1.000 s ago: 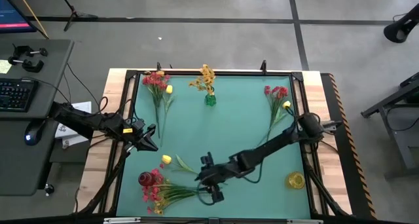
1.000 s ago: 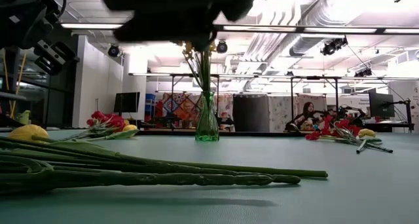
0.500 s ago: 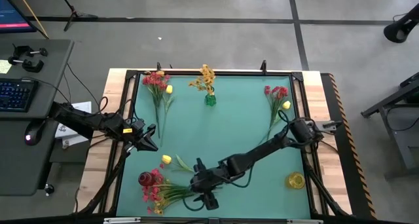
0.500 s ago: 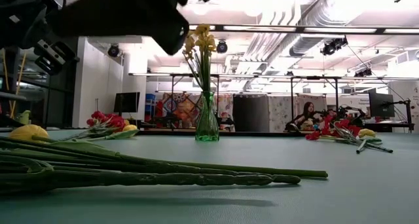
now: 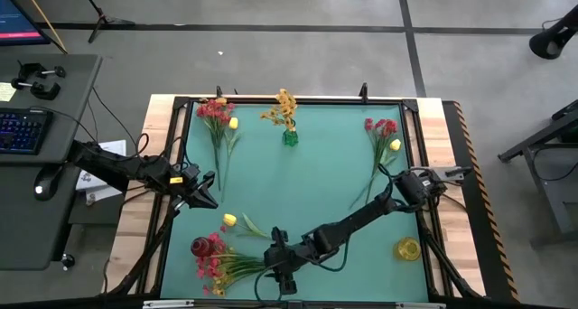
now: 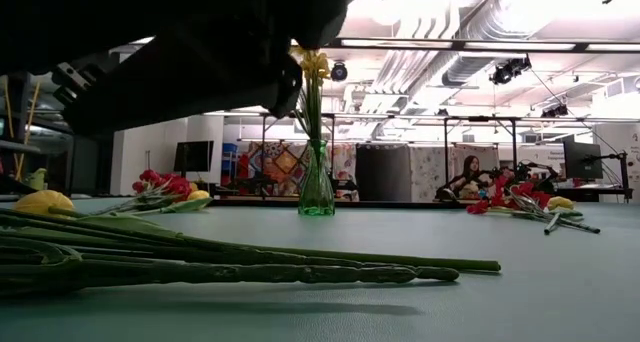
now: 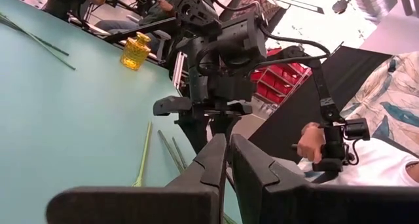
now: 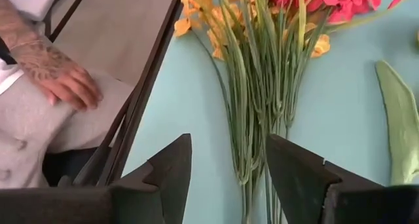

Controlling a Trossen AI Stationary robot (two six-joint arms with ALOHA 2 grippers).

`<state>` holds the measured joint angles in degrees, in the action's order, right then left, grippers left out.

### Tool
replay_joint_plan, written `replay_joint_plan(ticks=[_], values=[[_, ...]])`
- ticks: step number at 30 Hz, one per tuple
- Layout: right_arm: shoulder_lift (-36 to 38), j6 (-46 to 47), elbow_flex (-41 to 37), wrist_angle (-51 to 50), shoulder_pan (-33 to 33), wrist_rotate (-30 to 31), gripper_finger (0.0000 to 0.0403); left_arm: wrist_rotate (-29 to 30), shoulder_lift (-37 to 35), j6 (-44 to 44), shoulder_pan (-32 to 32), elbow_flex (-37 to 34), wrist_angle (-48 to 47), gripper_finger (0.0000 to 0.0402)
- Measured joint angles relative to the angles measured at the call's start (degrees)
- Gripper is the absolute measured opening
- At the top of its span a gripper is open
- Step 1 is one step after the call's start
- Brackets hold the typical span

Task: Sort flowers into vase by color
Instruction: Put the bottom yellow flower into the green vase

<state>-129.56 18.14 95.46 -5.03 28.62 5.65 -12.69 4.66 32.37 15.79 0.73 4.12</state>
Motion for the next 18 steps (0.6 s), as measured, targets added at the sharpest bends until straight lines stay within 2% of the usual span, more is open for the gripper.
replay_joint_plan(ticks=[5, 11, 18], values=[[-1.63, 2.69, 0.02, 0.61, 0.1, 0.01, 0.0183, 0.02, 0.0, 0.01, 0.0, -0.02, 0.01, 0.0012], [-3.65, 0.71, -0.02, 0.8, 0.31, -1.34, 0.0183, 0.0, 0.01, 0.01, 0.0, -0.02, 0.0, 0.0012], [-3.76, -3.77, 0.0, -0.73, 0.31, 2.06, 0.0183, 0.01, 0.01, 0.0, 0.0, -0.01, -0.02, 0.0012]])
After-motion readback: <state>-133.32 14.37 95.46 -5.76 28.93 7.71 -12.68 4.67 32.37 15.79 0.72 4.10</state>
